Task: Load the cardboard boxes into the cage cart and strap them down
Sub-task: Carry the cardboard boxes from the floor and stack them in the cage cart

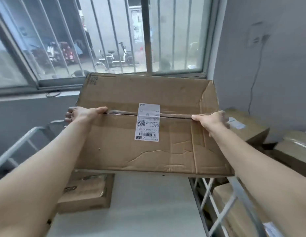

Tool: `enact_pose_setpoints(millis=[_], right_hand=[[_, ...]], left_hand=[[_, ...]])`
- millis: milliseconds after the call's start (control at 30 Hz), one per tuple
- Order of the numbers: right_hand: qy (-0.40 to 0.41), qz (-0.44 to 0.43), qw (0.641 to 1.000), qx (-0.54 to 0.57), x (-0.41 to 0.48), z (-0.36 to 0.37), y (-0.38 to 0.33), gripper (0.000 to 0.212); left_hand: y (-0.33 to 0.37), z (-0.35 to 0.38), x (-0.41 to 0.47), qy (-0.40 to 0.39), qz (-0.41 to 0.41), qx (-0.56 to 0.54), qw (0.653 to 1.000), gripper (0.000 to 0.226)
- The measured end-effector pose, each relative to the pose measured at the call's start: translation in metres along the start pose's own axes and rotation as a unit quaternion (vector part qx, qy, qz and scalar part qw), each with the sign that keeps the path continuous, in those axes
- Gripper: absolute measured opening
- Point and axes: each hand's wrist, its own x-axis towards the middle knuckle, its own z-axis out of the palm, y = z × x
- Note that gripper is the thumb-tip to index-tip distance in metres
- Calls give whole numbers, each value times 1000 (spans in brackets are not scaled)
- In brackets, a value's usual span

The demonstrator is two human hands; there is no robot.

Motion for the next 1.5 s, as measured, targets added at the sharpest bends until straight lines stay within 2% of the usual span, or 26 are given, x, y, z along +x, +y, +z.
enact_pose_setpoints(millis=[100, 200, 567, 733, 1000, 1200, 1333, 1500], right_hand=[[-45, -3, 999, -20, -18, 68, -16, 115], [-90, -1, 995, -45, -32, 122, -22, 119], [-201, -19, 974, -105, -68, 262, -22, 101], [-239, 11, 963, -124, -91, 325, -1, 105], [-247, 85, 946, -194, -149, 434, 40, 105], [-262, 153, 926, -226, -196, 505, 82, 95], [-270, 186, 916, -233, -217, 542, 109, 90], [-273, 200, 912, -232, -227, 580, 141, 90]], left_hand=[[-44, -18, 47, 17, -41, 9, 999, 126], [-85, -31, 75, 32, -82, 22, 996, 121], [-231, -37, 140, 69, -212, 49, 974, 127], [-296, -35, 167, 41, -251, 63, 965, 126], [-411, -27, 242, -26, -294, 105, 950, 117], [-497, -18, 295, -71, -307, 149, 937, 114], [-552, -10, 319, -92, -315, 159, 931, 122], [-601, 9, 335, -112, -318, 170, 926, 111]])
